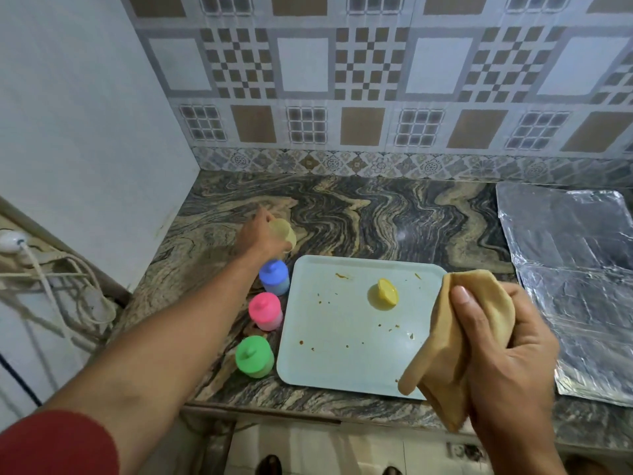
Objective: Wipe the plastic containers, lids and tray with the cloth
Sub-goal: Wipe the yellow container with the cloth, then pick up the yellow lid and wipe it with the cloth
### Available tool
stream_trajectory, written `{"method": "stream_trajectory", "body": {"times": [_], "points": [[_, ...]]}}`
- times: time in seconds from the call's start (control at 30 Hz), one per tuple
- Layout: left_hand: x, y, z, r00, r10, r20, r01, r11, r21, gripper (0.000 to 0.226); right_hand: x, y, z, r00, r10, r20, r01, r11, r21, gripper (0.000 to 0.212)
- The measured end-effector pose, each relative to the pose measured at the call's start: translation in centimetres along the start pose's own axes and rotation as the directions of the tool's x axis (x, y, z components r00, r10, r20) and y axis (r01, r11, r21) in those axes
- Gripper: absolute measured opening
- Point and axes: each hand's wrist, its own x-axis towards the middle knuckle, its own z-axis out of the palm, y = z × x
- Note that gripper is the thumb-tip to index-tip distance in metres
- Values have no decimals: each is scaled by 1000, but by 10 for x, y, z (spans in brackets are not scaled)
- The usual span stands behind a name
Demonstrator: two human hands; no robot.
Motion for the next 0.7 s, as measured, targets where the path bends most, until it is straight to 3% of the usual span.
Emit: {"method": "stream_trajectory", "body": {"times": [0.17,0.4,0.47,0.5,0.6,0.7], "points": [[19,-8,19,996,-38,84,30,995,96,69,2,16,-14,997,2,-81,-10,996,-94,16],[23,-12,33,988,-46,148,20,985,173,91,3,17,-32,980,-6,-199,-24,988,-152,12],[17,-2,31,994,37,102,-55,982,180,94,5,12,-35,978,-3,-211,-29,988,-149,11],[11,4,32,988,139,63,-147,979,144,85,6,11,-37,977,-8,-211,-25,988,-153,12],[-18,26,44,853,519,61,-520,854,18,48,6,11,-44,979,7,-204,-40,987,-158,20],[-58,53,69,646,720,254,-754,654,62,43,5,10,-50,979,20,-203,-49,990,-135,17]]}}
